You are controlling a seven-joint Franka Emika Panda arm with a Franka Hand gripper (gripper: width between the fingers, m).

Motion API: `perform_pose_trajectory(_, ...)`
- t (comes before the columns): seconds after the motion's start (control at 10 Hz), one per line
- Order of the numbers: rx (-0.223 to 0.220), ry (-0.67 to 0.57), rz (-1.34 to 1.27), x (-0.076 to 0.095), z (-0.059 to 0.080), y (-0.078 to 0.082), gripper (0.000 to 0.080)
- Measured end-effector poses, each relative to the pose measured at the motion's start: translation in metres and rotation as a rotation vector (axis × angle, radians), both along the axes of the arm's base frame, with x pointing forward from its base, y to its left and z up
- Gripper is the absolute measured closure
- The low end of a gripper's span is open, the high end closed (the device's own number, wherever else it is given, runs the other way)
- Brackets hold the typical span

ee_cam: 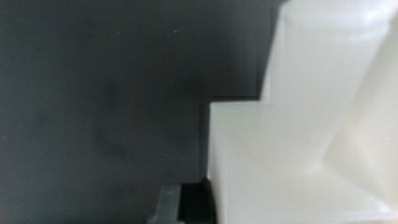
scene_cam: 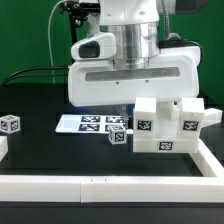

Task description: Assemble chair

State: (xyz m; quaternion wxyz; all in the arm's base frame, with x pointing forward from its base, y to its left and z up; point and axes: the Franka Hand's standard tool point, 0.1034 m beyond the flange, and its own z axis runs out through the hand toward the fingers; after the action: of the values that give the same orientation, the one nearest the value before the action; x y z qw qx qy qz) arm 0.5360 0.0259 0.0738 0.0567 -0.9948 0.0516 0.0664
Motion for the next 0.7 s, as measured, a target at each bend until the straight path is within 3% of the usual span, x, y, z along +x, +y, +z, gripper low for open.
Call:
perform_pose_trajectory(0.2,0.029,0.189,0.032,0.008,0.016,0.0,0.0769)
perform_pose_trajectory(0.4,0.047,0.293,-0.15,-0.002,0.007,0.0,0.0769)
perform_pose_trajectory(0.7,0.068,0.597,-0.088,-0.009,0.004,-0.009,0.0769)
